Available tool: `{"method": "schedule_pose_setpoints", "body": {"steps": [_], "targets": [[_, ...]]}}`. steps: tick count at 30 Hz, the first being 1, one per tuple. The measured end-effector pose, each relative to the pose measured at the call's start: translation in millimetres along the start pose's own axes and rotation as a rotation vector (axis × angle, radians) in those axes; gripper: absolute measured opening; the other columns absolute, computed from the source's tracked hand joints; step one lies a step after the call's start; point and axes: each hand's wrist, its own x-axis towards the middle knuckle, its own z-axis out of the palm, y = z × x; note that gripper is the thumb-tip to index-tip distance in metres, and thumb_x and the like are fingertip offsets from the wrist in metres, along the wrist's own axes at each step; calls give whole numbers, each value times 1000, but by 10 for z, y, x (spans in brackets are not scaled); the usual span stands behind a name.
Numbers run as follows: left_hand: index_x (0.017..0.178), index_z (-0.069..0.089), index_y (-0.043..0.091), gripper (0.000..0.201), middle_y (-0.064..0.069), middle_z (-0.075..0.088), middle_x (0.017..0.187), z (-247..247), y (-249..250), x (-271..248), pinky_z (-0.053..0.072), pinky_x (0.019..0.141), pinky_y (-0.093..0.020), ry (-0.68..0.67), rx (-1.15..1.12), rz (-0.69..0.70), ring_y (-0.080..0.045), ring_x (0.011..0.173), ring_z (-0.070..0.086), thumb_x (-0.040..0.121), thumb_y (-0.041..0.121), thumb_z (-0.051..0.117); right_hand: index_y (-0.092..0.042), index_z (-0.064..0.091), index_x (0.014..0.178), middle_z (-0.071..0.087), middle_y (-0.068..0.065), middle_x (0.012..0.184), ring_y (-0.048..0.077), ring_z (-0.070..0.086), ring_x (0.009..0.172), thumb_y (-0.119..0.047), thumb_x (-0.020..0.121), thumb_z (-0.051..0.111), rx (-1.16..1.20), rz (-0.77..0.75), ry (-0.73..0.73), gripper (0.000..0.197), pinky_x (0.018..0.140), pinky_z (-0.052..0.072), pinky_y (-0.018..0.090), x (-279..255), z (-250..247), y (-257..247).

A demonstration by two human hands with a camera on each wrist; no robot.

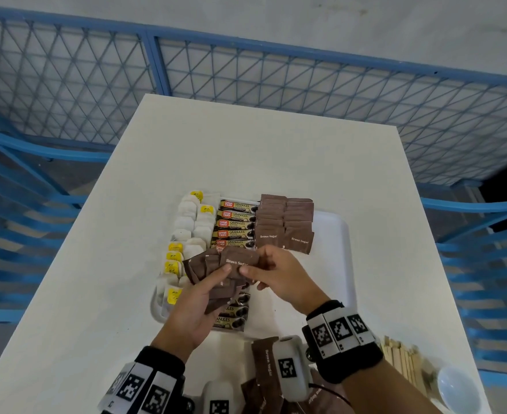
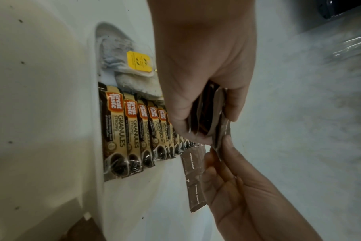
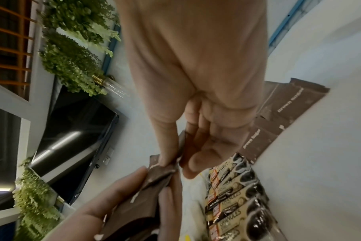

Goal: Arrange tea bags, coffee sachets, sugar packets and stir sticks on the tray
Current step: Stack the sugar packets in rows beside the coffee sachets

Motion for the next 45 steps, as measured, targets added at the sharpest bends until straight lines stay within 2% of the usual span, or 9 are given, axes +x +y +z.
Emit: {"method": "schedule_pose_setpoints", "body": {"steps": [6, 13, 16, 22, 29, 34, 38, 41, 45], "targets": [[99, 66, 11, 18, -10, 73, 85, -48, -41, -1, 59, 68, -30, 79, -27, -41, -18, 72, 71, 82, 7, 62, 1, 60, 99, 66, 11, 81, 15, 63, 66, 0, 84, 64, 119, 30, 55, 15, 63, 54, 18, 13, -106, 149], [92, 64, 12, 14, -11, 73, 80, -22, 41, -37, 56, 72, -34, 58, -173, -54, -27, 85, 65, 90, 8, 50, -1, 58, 76, 63, 8, 71, 16, 61, 63, 0, 83, 65, 17, 75, 342, 10, 59, 54, 17, 241, -428, 363], [96, 63, 12, 15, -12, 73, 85, -29, 49, -30, 56, 73, -37, 63, -180, -59, -29, 90, 64, 89, 9, 50, 8, 59, 86, 64, 10, 74, 15, 60, 62, -4, 82, 68, -94, 83, 399, 14, 56, 51, 17, 375, -502, 429], [100, 63, 13, 17, -12, 73, 85, -21, 27, -18, 58, 66, -32, 74, -141, -45, -29, 90, 65, 89, 7, 51, -6, 63, 91, 65, 10, 86, 17, 57, 77, -9, 78, 73, -270, 71, 430, 17, 68, 47, 19, 512, -477, 454], [105, 62, 13, 20, -12, 73, 90, -41, 22, 5, 56, 72, -33, 73, -117, -44, -27, 88, 66, 88, 9, 53, -9, 56, 94, 54, 2, 74, 14, 51, 72, -10, 78, 73, -278, 63, 462, 24, 58, 38, 11, 549, -396, 424], [109, 61, 13, 22, -15, 69, 96, -31, 19, 11, 58, 61, -28, 62, -121, -50, -27, 85, 64, 89, 10, 53, -6, 50, 102, 49, -4, 66, 4, 47, 64, -11, 80, 71, -334, 57, 482, 31, 57, 35, 8, 543, -362, 427], [105, 63, 13, 19, -10, 73, 86, -6, 23, 4, 57, 58, -26, 38, -107, -31, -23, 79, 65, 90, 10, 53, -11, 45, 99, 51, 3, 83, 11, 46, 69, -16, 79, 72, -388, -19, 533, 33, 58, 34, 10, 514, -315, 416], [103, 64, 15, 18, -7, 74, 83, -4, 15, 12, 58, 60, -26, 54, -89, -12, -21, 83, 66, 89, 8, 55, -16, 48, 92, 54, 5, 90, 11, 49, 74, -25, 84, 67, -392, -100, 495, 23, 62, 36, 11, 431, -193, 351], [108, 64, 16, 24, -9, 72, 96, 12, 4, 11, 54, 75, -32, 67, -49, 16, -22, 91, 67, 86, 7, 59, -14, 56, 87, 55, -7, 74, 6, 50, 68, -41, 90, 55, -254, -86, 271, 27, 60, 38, 10, 209, 34, 166]]}}
